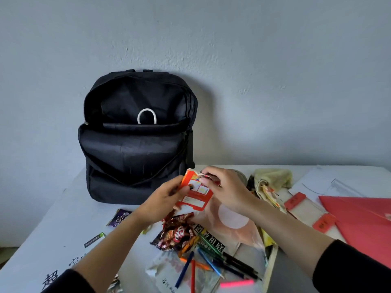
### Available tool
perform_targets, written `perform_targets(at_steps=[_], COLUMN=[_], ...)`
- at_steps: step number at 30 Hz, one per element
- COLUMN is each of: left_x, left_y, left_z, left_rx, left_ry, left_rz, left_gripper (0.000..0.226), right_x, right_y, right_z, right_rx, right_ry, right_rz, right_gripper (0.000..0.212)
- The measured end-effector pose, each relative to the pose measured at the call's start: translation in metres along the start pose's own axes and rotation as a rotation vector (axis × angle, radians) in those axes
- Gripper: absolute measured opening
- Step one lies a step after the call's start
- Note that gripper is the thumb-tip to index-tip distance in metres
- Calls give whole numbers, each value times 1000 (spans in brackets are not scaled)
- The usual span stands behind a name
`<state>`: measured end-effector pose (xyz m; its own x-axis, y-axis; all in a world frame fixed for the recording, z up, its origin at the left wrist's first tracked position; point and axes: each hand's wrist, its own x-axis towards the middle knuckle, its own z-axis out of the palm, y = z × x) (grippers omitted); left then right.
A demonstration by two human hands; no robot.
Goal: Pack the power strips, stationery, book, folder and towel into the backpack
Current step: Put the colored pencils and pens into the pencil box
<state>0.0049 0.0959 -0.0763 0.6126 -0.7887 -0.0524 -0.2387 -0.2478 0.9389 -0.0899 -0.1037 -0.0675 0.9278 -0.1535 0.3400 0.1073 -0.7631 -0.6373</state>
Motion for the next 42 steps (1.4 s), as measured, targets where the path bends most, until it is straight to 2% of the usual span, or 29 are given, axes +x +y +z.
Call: perform_targets(at_steps=[4, 7, 13, 20, 22, 29, 32, 36, 38, 40, 42], left_x=[-9, -12, -23, -14, -11, -2, 0, 10, 17, 25, 33], left_y=[21, 27, 5, -2, 2, 13, 18, 31, 39, 46, 53], left_z=[0, -10, -29, -20, -18, -13, 0, 31, 47, 67, 87], left_rx=[-271, -322, -209, -276, -321, -355, -363, -384, -394, -399, -388], left_ry=[40, 70, 116, 148, 159, 154, 123, 80, 70, 67, 74], left_rz=[-46, -65, -108, -171, -180, -156, -157, -140, -143, -150, -149], left_gripper=[28, 32, 29, 30, 29, 31, 30, 24, 26, 26, 25], right_x=[9, 14, 7, -12, -12, -18, -33, -63, -77, -89, -100], right_y=[-23, -33, -25, 14, 16, 25, 39, 76, 103, 126, 142], right_z=[-9, -5, 15, 22, 22, -9, -31, -70, -91, -112, -127], right_rx=[192, 288, 207, 48, 28, -1, -15, -163, -276, -411, -525], right_ry=[-28, -51, -83, -49, 0, 327, 382, 462, 365, 162, -23], right_rz=[6, -5, 77, 168, 163, 161, 230, 431, 572, 722, 799], right_gripper=[15, 13, 20, 12, 13, 14, 12, 12, 12, 12, 30])
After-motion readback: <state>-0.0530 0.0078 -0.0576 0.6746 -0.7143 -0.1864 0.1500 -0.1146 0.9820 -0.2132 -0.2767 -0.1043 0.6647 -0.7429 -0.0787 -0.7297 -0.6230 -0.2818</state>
